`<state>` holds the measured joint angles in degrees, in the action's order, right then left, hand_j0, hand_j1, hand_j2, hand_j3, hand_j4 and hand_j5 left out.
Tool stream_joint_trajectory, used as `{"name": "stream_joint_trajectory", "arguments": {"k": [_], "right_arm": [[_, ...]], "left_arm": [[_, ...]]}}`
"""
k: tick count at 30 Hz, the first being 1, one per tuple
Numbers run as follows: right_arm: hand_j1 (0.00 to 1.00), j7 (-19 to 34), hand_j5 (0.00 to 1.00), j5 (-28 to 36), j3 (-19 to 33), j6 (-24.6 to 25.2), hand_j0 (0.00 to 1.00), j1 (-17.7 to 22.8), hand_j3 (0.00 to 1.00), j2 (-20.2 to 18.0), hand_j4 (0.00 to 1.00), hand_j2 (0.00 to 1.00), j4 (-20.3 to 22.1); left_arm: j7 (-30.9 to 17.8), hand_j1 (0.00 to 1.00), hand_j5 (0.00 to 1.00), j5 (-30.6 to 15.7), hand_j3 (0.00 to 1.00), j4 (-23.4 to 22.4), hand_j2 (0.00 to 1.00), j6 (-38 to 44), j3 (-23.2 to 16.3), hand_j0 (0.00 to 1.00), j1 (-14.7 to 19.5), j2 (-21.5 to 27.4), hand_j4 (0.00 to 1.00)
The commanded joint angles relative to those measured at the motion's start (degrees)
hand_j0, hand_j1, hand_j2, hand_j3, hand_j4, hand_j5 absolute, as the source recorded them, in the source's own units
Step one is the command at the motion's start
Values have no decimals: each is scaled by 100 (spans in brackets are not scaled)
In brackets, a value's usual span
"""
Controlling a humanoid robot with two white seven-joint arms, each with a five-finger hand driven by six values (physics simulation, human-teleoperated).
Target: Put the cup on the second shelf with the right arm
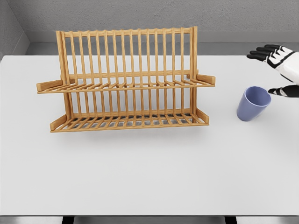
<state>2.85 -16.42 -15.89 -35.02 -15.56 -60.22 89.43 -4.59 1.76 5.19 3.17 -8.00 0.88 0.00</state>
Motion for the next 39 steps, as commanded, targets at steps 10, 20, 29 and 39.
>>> {"name": "stream_joint_trajectory", "arguments": {"k": [10, 20, 29, 39], "right_arm": [[100, 2816, 100, 77, 385, 2, 100, 44, 100, -605, 100, 100, 92], [100, 3215, 100, 51, -1205, 2, 100, -1371, 100, -245, 100, 100, -470], [100, 3215, 100, 33, -2014, 2, 100, -2074, 100, 81, 100, 100, -971], [100, 3215, 100, 24, -1997, 2, 100, -2171, 100, 160, 100, 100, -1015]], "left_arm": [[2, 100, 100, 0, 100, 0, 100, 0, 0, 100, 0, 0, 100], [2, 100, 100, 0, 100, 0, 100, 0, 0, 100, 0, 0, 100], [-7, 100, 100, 0, 100, 0, 100, 0, 0, 100, 0, 0, 100], [2, 100, 100, 0, 100, 0, 100, 0, 0, 100, 0, 0, 100]]}}
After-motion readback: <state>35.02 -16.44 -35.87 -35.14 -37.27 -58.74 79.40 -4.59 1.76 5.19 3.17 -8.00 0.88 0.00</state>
